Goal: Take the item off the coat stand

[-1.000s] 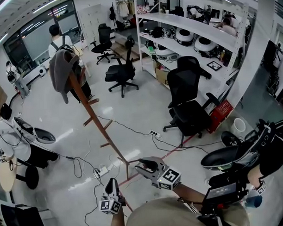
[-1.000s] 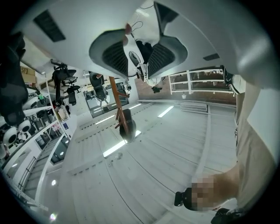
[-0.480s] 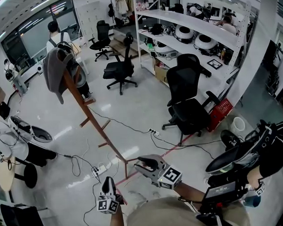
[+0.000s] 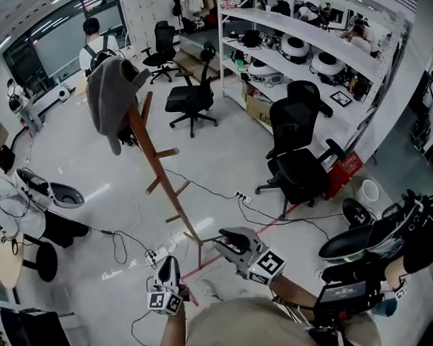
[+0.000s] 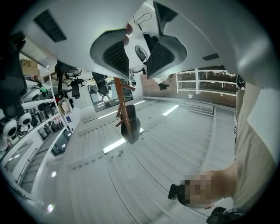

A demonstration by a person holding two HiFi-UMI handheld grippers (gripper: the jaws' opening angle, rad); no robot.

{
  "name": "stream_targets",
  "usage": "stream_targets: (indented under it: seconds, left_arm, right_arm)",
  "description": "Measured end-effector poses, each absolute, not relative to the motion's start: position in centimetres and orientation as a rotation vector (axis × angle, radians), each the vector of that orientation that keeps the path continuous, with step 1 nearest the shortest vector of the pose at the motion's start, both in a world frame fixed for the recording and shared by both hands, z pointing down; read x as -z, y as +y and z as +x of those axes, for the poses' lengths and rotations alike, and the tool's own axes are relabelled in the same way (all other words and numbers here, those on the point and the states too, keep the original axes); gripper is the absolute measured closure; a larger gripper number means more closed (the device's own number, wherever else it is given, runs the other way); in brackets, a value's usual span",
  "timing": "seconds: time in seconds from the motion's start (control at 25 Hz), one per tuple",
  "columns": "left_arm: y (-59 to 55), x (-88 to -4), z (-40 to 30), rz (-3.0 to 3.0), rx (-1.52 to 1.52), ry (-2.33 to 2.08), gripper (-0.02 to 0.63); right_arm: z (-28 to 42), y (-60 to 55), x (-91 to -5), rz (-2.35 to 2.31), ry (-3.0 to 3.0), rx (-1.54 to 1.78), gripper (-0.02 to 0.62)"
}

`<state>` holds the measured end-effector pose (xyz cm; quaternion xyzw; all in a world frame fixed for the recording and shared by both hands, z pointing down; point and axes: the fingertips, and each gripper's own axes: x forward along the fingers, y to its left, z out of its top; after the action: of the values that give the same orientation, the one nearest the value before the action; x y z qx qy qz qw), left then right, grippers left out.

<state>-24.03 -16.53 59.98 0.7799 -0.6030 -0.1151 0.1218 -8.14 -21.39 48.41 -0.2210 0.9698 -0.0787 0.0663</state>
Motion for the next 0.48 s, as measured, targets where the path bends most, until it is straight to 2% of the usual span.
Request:
stream_targets:
  seconds: [0.48]
  left_arm:
    - [-22.0, -58.0, -30.1, 2.342, 0.388, -1.703, 0.583]
  right_arm:
    - [-13.9, -25.2, -46.2, -0.755, 2.89, 0.16, 0.465]
